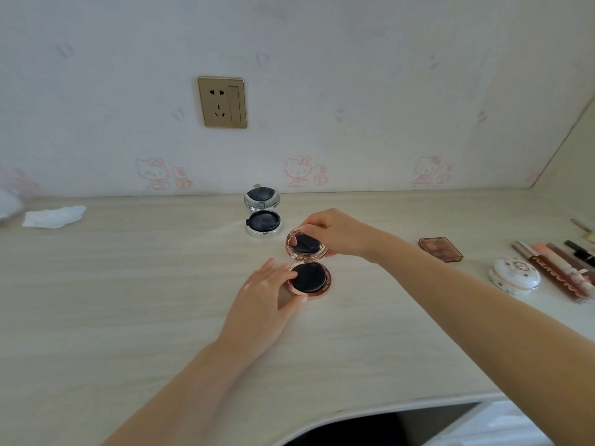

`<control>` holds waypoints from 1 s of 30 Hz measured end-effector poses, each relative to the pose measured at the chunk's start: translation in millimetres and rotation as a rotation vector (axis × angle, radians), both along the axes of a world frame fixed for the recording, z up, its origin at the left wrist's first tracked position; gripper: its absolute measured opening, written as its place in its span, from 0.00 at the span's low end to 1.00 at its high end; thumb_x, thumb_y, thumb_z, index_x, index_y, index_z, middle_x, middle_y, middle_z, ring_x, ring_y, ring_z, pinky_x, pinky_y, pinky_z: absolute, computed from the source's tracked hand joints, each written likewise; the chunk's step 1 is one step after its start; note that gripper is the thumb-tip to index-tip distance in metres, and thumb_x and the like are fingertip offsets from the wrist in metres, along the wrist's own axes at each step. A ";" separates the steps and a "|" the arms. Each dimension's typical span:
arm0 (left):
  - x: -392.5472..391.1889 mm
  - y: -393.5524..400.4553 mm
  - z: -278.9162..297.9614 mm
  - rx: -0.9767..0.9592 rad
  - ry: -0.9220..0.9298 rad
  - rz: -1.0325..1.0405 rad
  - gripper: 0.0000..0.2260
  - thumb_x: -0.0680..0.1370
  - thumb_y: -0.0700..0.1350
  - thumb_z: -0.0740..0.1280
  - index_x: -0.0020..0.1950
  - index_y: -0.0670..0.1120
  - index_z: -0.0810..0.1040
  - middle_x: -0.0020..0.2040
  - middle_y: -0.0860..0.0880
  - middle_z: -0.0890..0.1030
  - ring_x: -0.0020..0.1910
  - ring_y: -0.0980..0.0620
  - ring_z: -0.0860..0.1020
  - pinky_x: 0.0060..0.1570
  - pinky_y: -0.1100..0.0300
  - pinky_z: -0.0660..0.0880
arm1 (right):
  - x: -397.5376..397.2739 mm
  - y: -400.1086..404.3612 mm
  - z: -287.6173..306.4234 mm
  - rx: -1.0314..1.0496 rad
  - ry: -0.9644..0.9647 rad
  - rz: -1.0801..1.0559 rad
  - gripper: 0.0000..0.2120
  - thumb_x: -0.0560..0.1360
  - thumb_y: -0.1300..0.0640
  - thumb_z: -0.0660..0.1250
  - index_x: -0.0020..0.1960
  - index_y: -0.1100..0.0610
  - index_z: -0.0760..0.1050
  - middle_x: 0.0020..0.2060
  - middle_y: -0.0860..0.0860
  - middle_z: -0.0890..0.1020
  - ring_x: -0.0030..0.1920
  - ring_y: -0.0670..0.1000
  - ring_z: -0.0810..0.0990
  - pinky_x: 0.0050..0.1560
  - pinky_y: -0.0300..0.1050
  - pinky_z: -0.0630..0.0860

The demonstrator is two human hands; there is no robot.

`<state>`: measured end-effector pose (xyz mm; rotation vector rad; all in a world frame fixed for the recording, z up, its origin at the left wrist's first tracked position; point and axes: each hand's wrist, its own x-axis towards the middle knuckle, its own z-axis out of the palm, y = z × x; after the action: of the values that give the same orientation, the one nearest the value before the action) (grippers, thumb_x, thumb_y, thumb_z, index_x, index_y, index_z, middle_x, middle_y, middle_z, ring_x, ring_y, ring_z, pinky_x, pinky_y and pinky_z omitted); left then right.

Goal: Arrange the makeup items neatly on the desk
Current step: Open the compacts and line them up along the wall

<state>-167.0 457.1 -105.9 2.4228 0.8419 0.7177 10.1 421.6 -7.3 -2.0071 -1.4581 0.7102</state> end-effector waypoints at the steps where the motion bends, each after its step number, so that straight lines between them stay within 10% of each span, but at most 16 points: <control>1: 0.0 0.0 -0.1 0.002 0.001 -0.003 0.20 0.75 0.54 0.69 0.66 0.53 0.74 0.68 0.58 0.72 0.75 0.58 0.58 0.73 0.56 0.57 | 0.4 0.8 -0.5 -0.004 0.019 -0.012 0.13 0.80 0.54 0.58 0.56 0.56 0.79 0.53 0.55 0.81 0.53 0.56 0.80 0.52 0.52 0.81; 16: -1.1 -1.4 1.7 0.052 0.018 -0.035 0.20 0.76 0.55 0.67 0.68 0.54 0.74 0.69 0.57 0.72 0.74 0.53 0.60 0.70 0.61 0.58 | 1.1 -49.4 -43.9 0.138 -0.129 -0.167 0.19 0.79 0.54 0.61 0.69 0.56 0.68 0.61 0.50 0.78 0.56 0.48 0.77 0.55 0.38 0.70; 25: 1.2 -4.1 2.8 0.119 0.054 -0.010 0.19 0.77 0.55 0.66 0.67 0.53 0.75 0.69 0.56 0.72 0.74 0.52 0.61 0.70 0.62 0.56 | -14.1 -69.1 -69.5 0.265 -0.359 0.054 0.13 0.76 0.50 0.67 0.55 0.57 0.77 0.50 0.51 0.81 0.52 0.52 0.76 0.53 0.39 0.69; 30: 2.4 -5.2 3.9 0.183 0.066 -0.034 0.18 0.78 0.53 0.66 0.67 0.51 0.75 0.68 0.55 0.73 0.73 0.51 0.62 0.70 0.61 0.58 | -11.2 -69.3 -76.3 0.296 -0.393 0.065 0.20 0.77 0.52 0.66 0.68 0.53 0.71 0.61 0.49 0.78 0.63 0.52 0.72 0.65 0.41 0.65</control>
<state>-164.6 451.9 -102.0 2.6300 0.7891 0.7345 -1.1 352.3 -83.6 -1.9414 -1.7380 0.1091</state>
